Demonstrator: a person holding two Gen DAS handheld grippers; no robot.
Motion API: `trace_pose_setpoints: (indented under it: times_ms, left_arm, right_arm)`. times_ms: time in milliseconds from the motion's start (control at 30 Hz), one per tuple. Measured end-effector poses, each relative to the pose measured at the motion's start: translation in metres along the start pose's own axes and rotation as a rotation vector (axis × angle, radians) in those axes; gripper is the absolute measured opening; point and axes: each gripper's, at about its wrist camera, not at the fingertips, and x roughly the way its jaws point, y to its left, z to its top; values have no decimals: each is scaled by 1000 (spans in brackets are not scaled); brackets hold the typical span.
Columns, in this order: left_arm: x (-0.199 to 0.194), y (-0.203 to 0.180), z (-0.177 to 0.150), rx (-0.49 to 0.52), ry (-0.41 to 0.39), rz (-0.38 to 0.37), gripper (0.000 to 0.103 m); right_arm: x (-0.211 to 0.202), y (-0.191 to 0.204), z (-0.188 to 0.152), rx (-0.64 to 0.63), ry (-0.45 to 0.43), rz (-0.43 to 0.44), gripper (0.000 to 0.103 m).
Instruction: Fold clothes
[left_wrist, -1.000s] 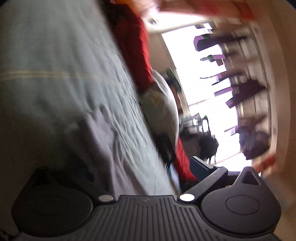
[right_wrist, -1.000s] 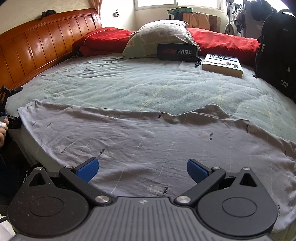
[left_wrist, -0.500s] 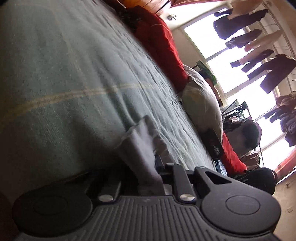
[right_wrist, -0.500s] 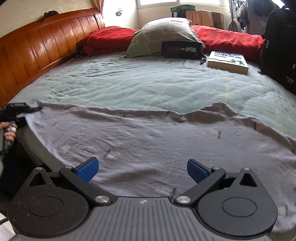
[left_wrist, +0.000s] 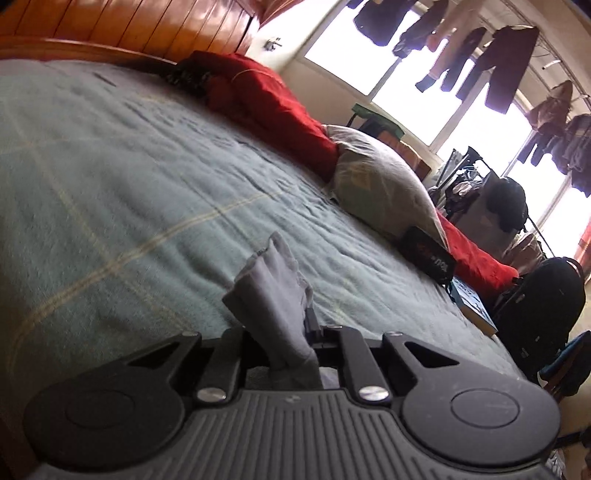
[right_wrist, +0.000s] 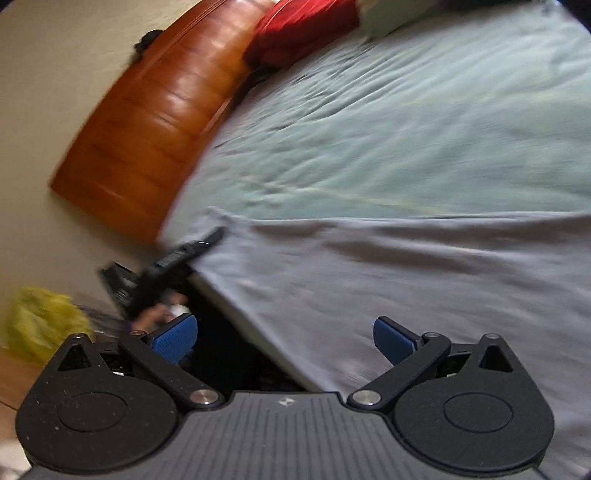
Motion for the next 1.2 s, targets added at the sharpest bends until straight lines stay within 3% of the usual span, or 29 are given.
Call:
trace_pose_setpoints:
  times_ms: [200,467,633,900,1200]
  left_arm:
    - [-11,10,-5,-9,-4,-26,11]
    - [-12,15,-6,-29,-15,-45,11]
    - [-14,16,-7,-34,-22,-55,11]
    - [-18,19,-11,-46,-25,-65,11]
    - [-21,19,-13,-53,-27,-79,11]
  right_arm:
    - [87,11,35,140,28,132,103]
    - [159,28,53,252,62,119,103]
    - [176,35,54,306,54,59,103]
    - [174,25,64,397,-70,7,103]
    - [173,25,79,396,-108,-10,103]
